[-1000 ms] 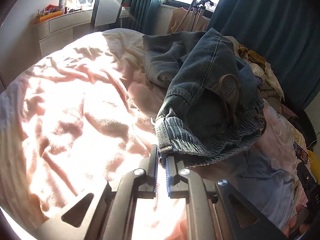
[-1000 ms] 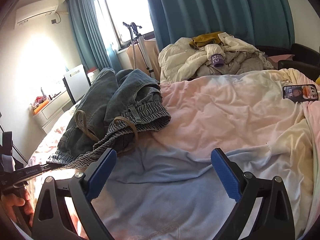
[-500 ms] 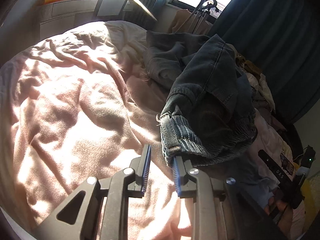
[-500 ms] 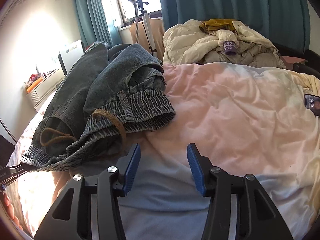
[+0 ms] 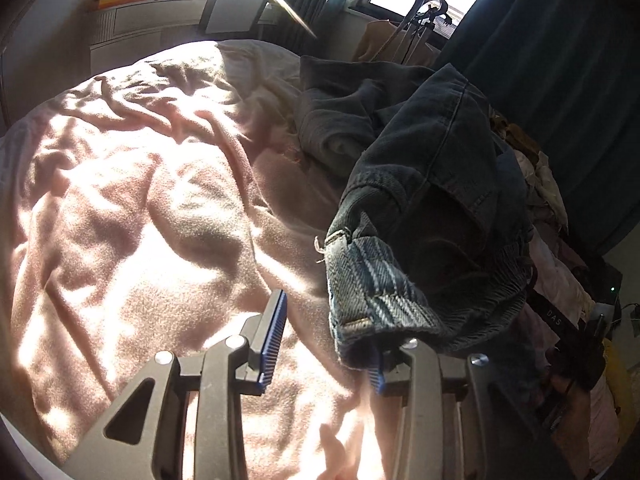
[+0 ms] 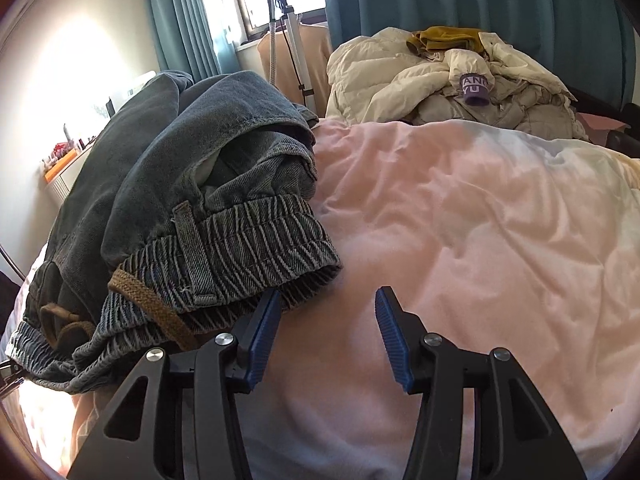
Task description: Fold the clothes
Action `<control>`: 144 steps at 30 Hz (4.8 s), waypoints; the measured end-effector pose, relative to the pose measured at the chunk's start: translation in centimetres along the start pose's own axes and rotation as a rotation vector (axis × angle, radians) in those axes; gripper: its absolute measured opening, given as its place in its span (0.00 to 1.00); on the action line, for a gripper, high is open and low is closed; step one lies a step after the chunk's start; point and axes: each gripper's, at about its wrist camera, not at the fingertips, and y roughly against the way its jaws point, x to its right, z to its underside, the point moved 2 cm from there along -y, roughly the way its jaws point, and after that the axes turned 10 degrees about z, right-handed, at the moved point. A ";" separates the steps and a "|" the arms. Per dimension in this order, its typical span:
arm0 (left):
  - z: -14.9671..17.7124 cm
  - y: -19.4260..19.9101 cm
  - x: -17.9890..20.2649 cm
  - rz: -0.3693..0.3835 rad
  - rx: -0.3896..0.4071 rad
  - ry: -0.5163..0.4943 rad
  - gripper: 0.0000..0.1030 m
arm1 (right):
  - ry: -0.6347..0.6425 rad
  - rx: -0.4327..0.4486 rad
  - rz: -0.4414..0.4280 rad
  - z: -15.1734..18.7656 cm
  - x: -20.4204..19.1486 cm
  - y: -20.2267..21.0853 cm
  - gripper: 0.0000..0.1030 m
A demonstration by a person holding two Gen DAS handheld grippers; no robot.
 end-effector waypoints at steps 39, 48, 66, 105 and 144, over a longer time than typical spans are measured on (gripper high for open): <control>-0.7 3.0 1.2 0.102 0.148 -0.106 0.08 | -0.336 0.230 -0.328 -5.1 2.9 4.7 0.05; 1.3 11.1 7.8 0.323 0.197 -0.261 0.07 | -0.290 0.335 -0.255 -7.5 5.4 14.4 0.04; 10.7 5.0 27.1 0.662 -0.037 -0.380 0.08 | -0.209 0.369 -0.028 -15.2 19.2 18.1 0.04; 14.0 4.9 26.1 0.483 -0.075 -0.606 0.64 | -0.265 0.275 -0.036 -6.2 23.9 20.4 0.46; 1.8 1.9 8.3 0.203 -0.049 -0.396 0.64 | 0.168 0.063 -0.002 2.5 -3.3 9.6 0.46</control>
